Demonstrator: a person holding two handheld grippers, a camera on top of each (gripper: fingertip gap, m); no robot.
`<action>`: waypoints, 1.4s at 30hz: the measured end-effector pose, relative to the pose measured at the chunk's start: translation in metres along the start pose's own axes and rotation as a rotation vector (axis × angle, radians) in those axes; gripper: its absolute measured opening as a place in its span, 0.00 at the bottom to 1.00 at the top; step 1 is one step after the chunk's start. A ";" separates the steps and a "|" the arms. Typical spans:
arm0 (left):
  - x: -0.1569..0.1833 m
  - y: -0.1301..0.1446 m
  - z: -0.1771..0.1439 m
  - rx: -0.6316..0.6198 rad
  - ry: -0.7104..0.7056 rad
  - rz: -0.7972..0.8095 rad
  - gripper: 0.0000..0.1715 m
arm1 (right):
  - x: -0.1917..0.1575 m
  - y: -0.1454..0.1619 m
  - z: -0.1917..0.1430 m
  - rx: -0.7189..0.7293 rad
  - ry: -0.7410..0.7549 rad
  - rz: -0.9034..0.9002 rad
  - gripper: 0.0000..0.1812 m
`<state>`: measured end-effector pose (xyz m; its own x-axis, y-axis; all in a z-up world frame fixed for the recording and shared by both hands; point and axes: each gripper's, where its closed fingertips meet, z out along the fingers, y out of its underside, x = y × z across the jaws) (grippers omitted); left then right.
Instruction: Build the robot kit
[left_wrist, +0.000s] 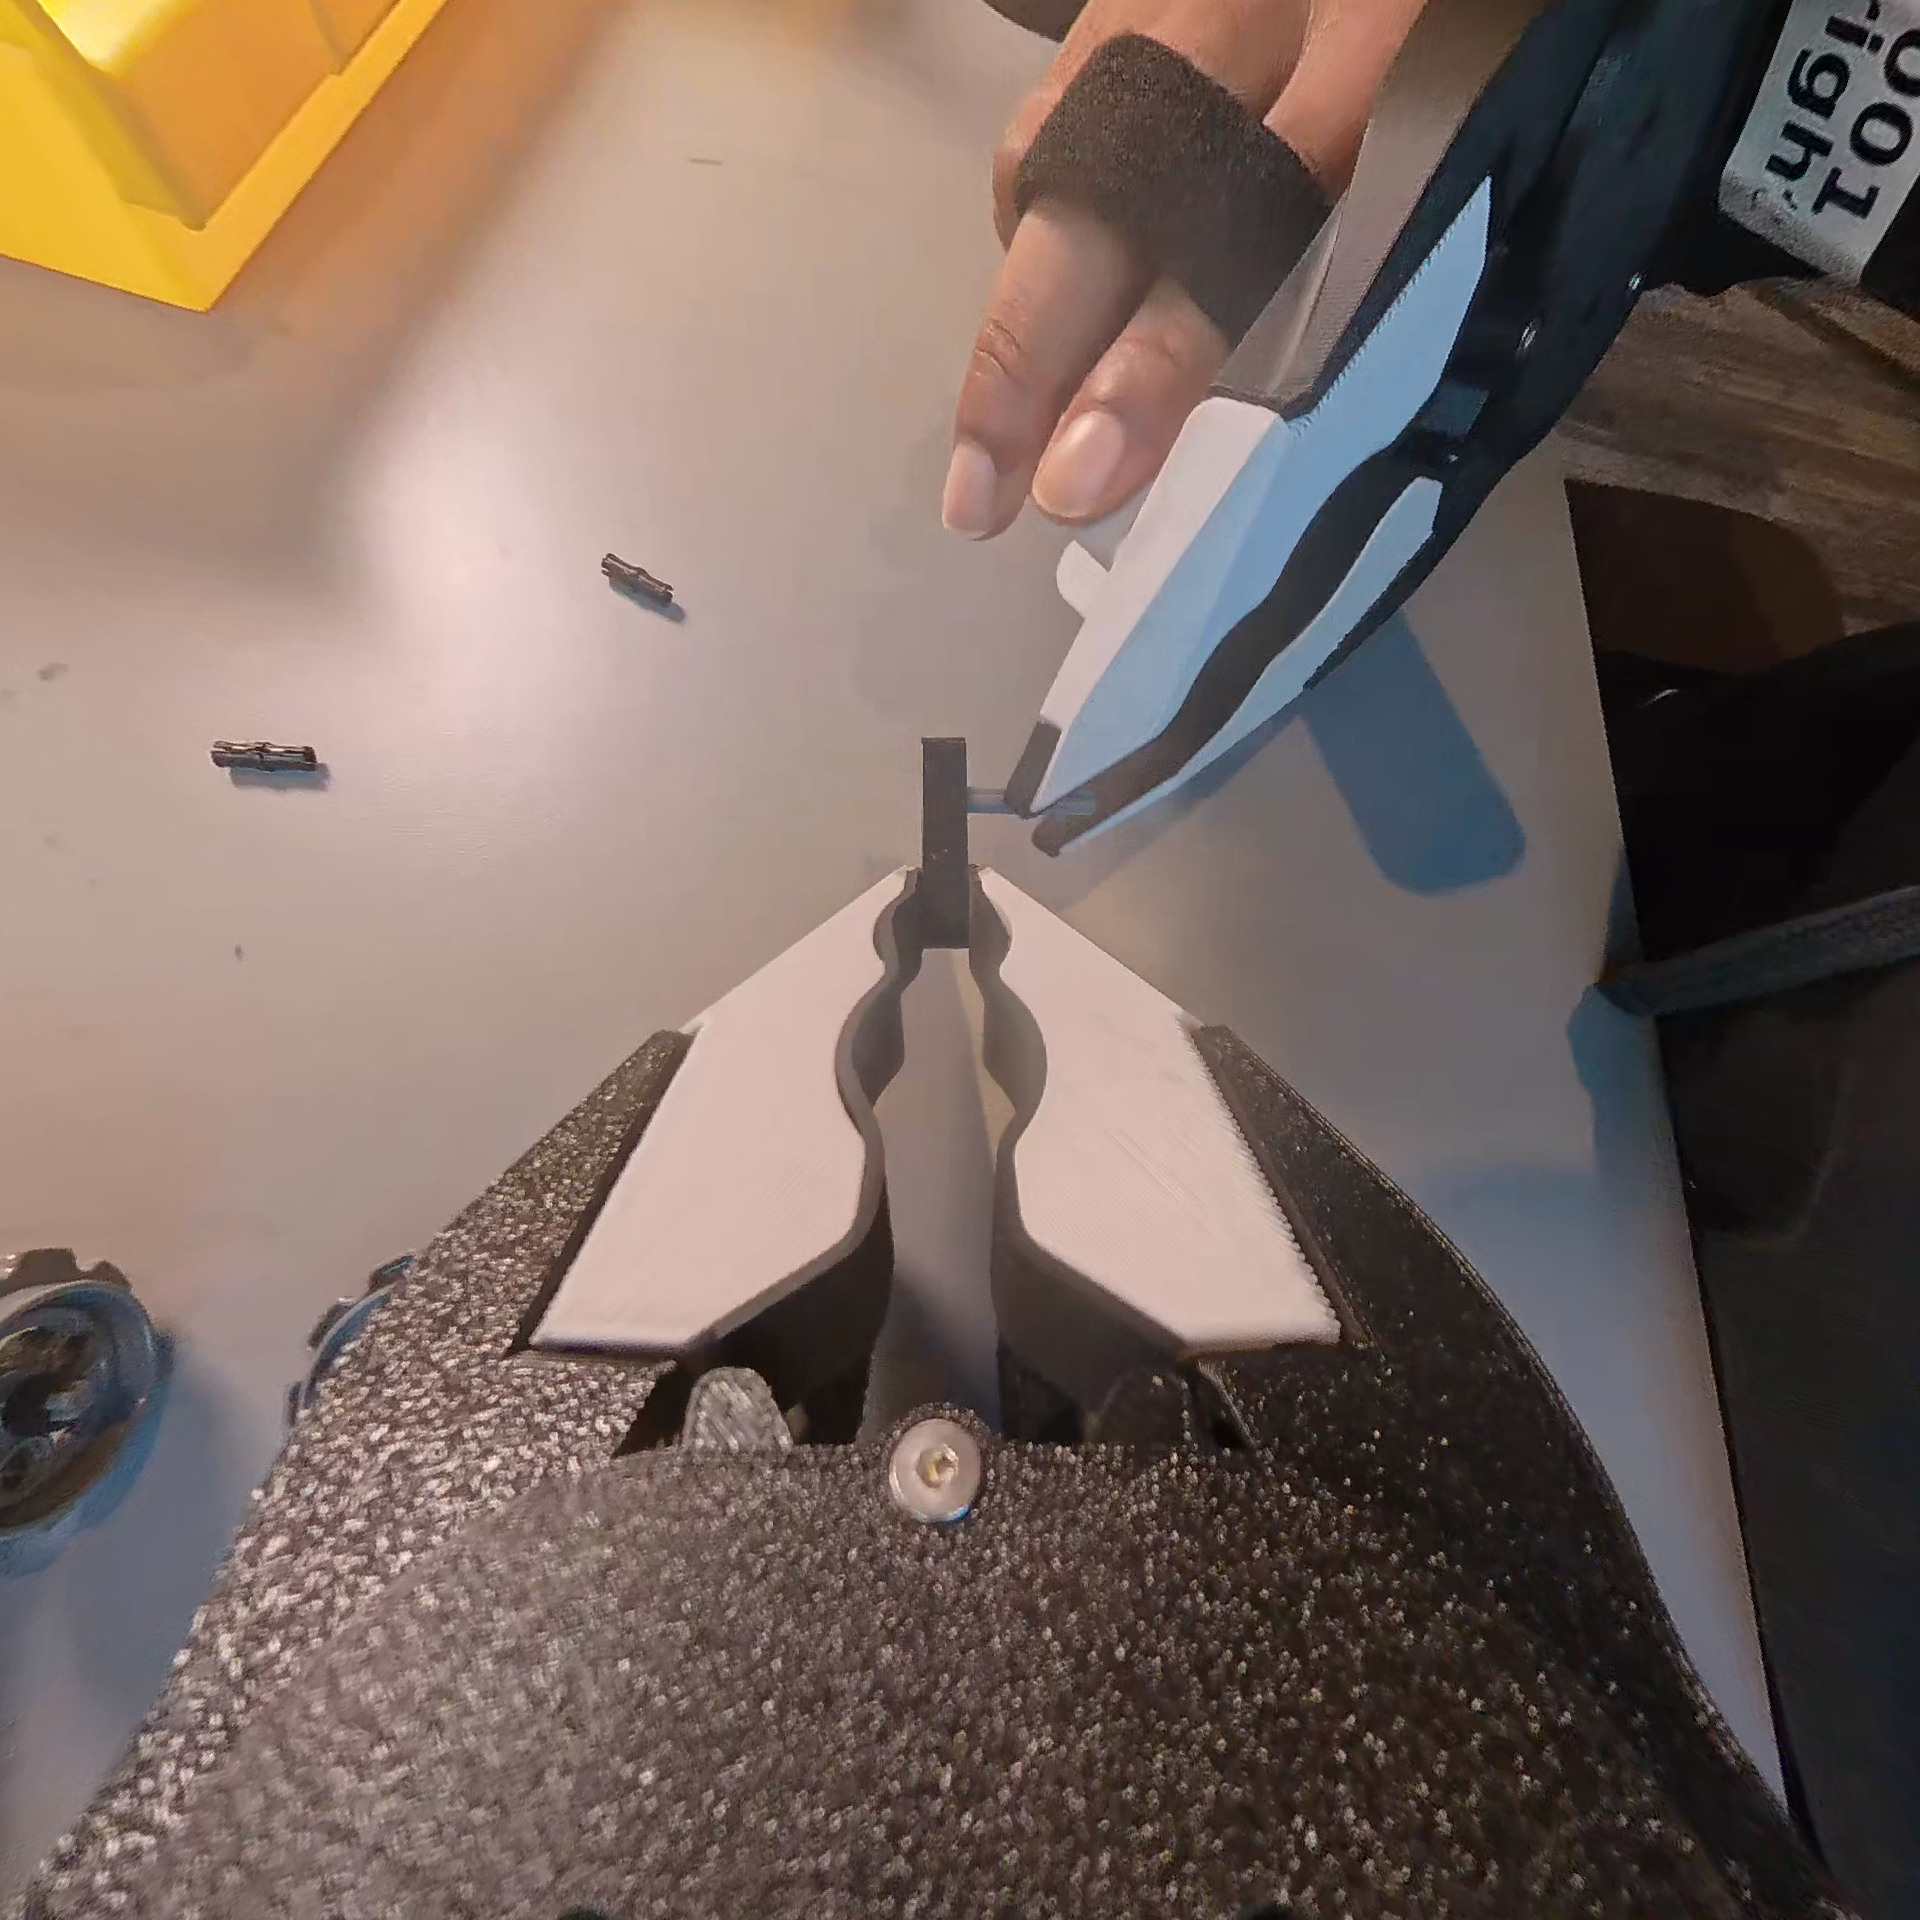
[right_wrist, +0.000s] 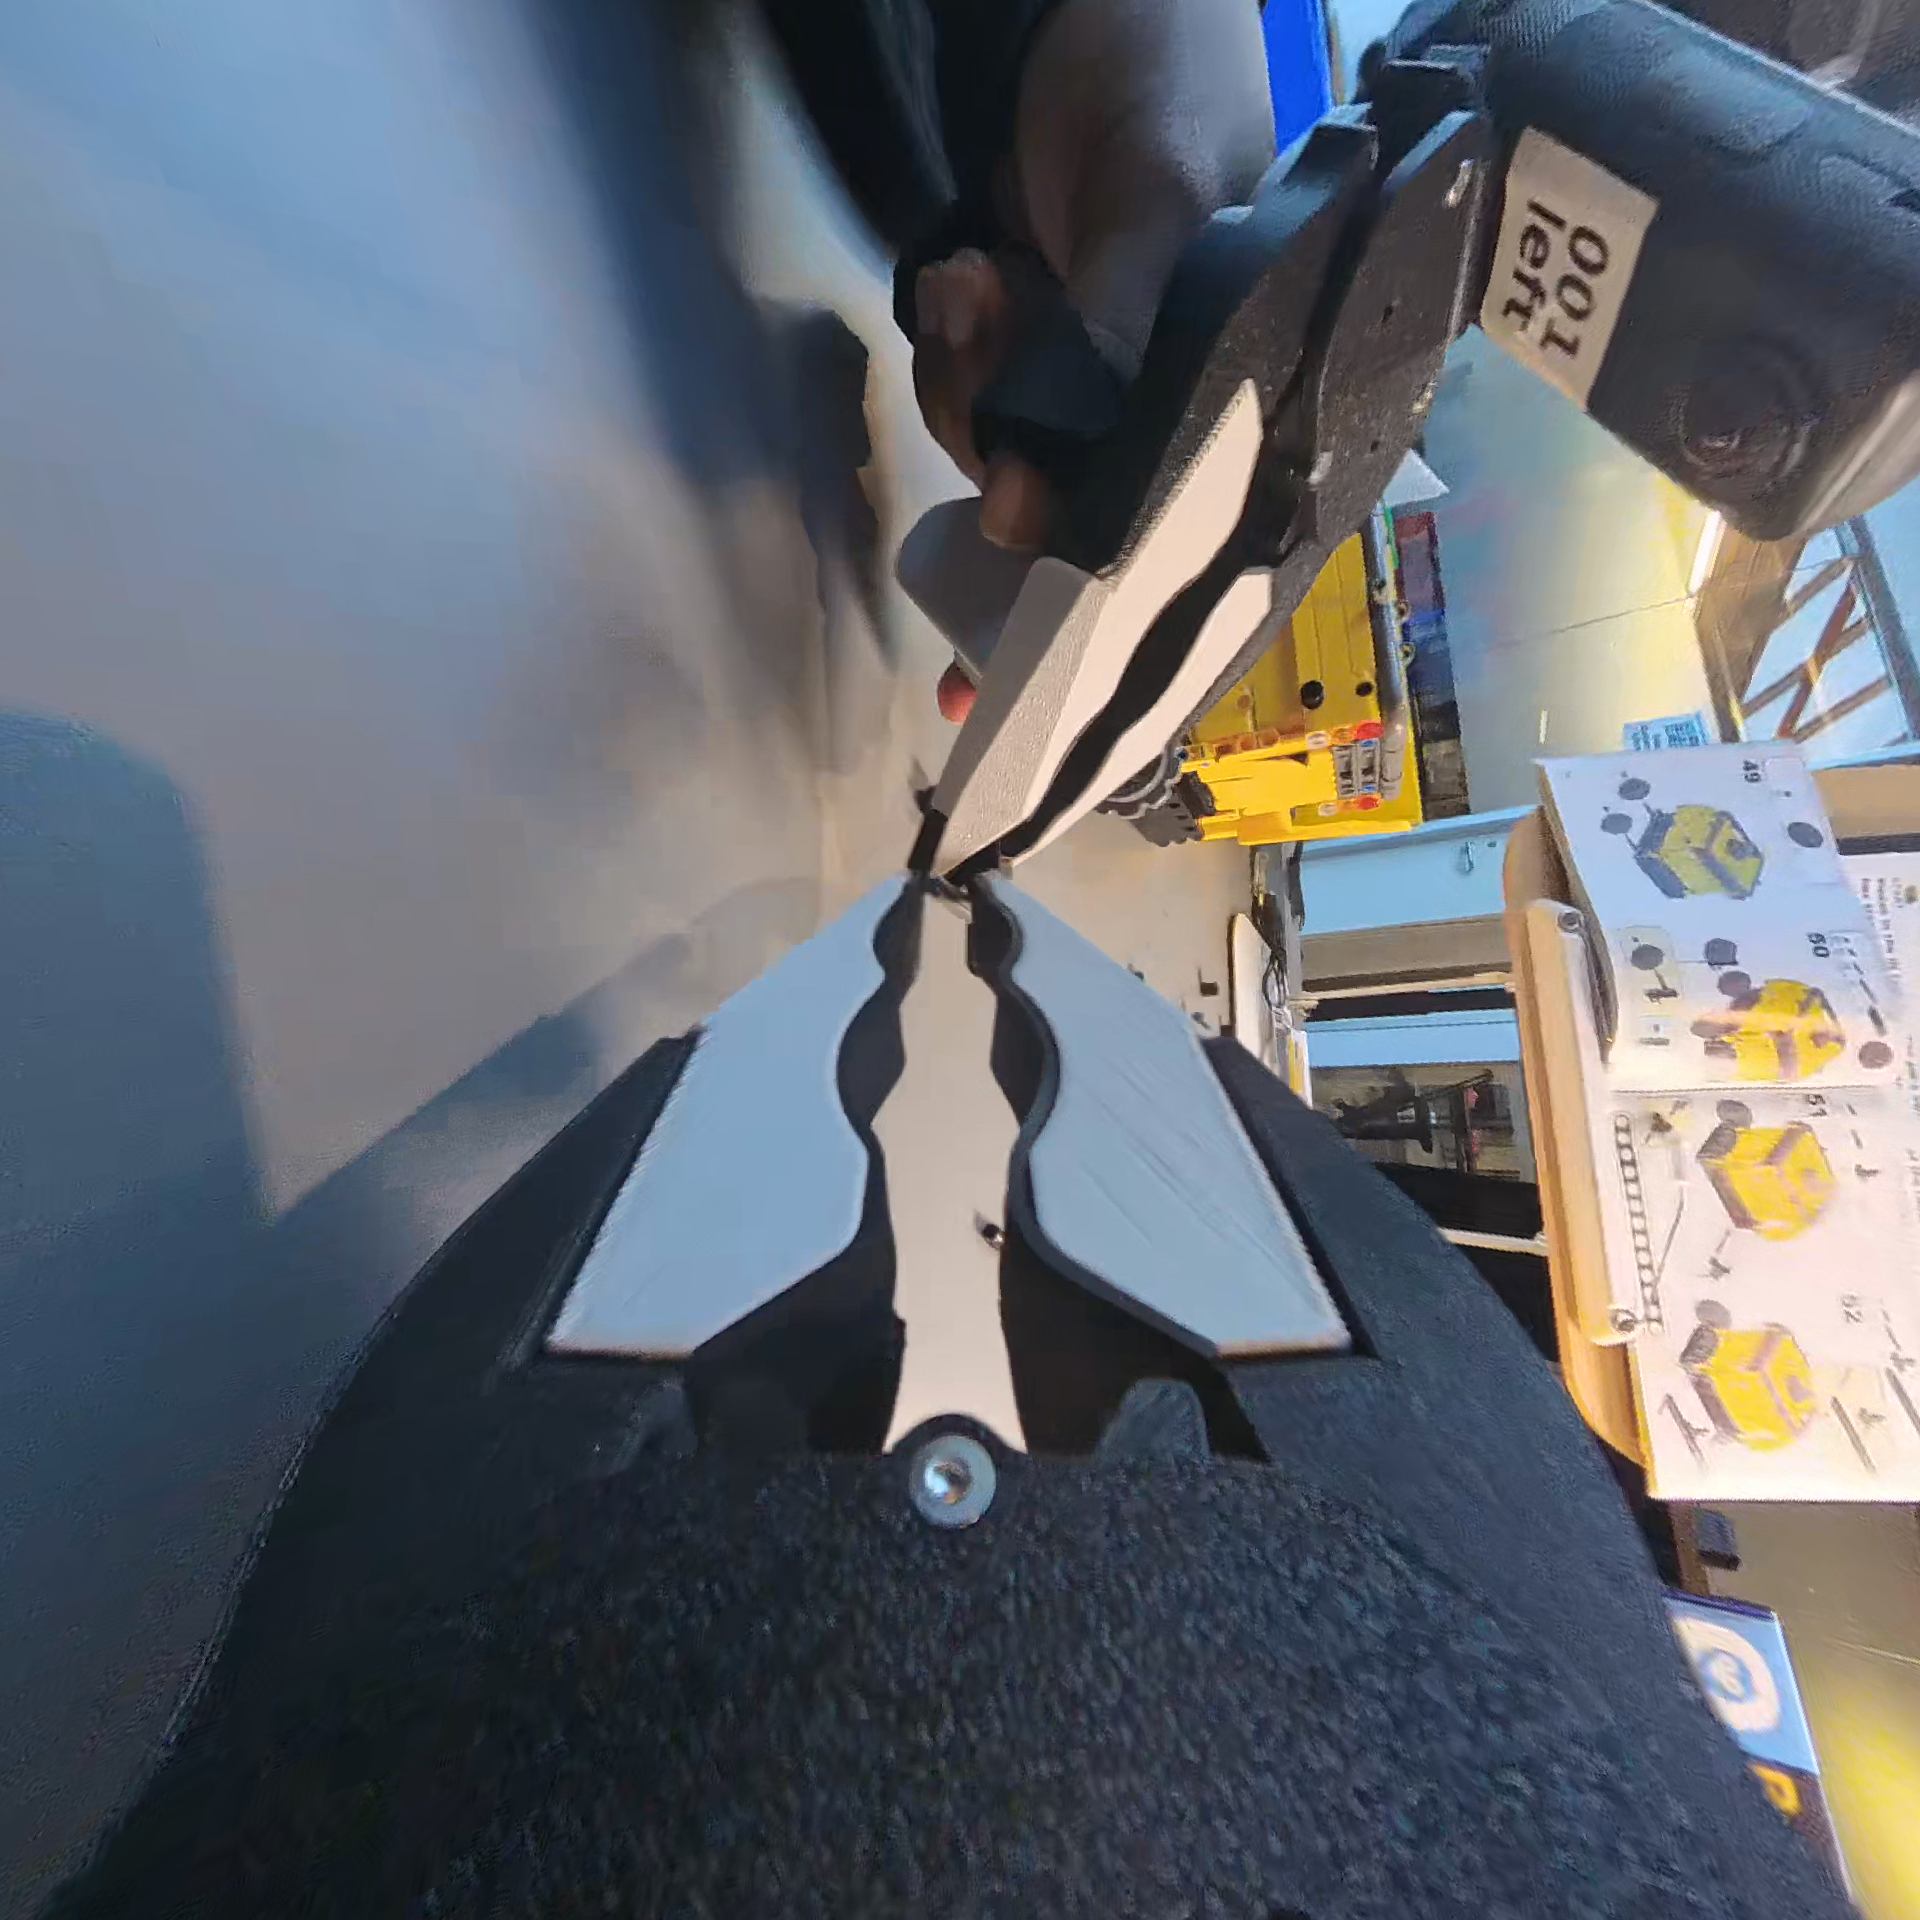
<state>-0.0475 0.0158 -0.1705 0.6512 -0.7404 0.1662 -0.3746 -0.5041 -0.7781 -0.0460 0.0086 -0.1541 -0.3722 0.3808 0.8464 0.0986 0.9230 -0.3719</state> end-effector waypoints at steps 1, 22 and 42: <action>0.000 0.001 0.000 0.000 0.004 -0.006 0.03 | 0.001 -0.001 0.000 0.001 0.002 -0.003 0.04; 0.008 0.008 0.002 -0.026 0.033 0.091 0.13 | -0.016 0.004 0.009 0.154 -0.798 0.685 0.02; -0.028 0.003 -0.024 0.024 -0.158 0.086 0.10 | -0.033 0.013 0.002 -0.428 -0.207 1.184 0.33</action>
<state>-0.0821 0.0245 -0.1630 0.7135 -0.7007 0.0027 -0.4190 -0.4298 -0.7998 -0.0343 0.0074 -0.1878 0.0145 0.9999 -0.0061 0.7413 -0.0149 -0.6710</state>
